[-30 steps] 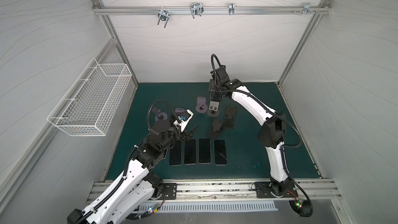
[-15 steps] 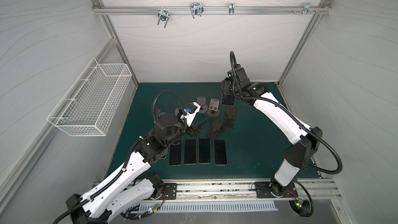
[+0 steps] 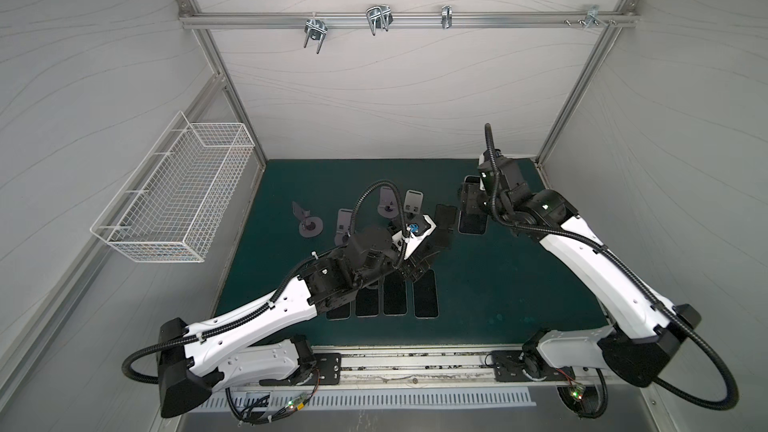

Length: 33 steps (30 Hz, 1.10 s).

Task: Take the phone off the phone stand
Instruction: 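Carry the phone nearer the robot beside the row of flat phones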

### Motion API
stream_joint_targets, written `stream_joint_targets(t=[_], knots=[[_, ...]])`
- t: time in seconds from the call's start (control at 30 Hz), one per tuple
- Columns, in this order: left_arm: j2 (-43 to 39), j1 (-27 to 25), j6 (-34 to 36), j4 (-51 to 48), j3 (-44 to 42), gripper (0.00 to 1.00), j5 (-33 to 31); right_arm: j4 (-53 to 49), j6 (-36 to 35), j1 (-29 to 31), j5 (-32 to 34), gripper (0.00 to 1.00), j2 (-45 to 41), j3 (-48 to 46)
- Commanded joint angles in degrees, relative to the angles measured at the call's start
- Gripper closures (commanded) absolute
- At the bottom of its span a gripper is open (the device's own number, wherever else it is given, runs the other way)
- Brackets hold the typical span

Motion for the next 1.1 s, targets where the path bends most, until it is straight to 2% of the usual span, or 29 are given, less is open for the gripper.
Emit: stream_joint_targets(t=[0.0,0.2,0.43,0.73,0.93,1.07], knots=[[1.7,-1.6,1.4,3.9,4.4,0.14,-0.2,-2.4,1.5,-0.4,0.7,0.40,-4.2,-3.4],[5.1,-4.6,3.5,4.1,6.4,0.13,1.6,-5.8,1.4,-0.3,-2.4,0.40,-11.7,-11.3],[8.7,-5.3,3.8,6.1,7.0,0.12,6.8,-7.8,3.6,-0.4,-3.1,0.40,-19.6,-22.5],[13.3,-6.4,3.5,4.5,13.4,0.12,8.3,-7.3,3.6,-0.4,-5.1,0.40,-20.2,-21.2],[12.4,-8.6,1.4,7.4,9.5,0.12,5.4,-5.4,5.2,-0.4,-7.4,0.40,-22.4,-25.9],[13.1,-9.7,0.9,7.5,9.5,0.12,5.7,-5.3,4.9,-0.5,-9.6,0.40,-22.4,-28.1]])
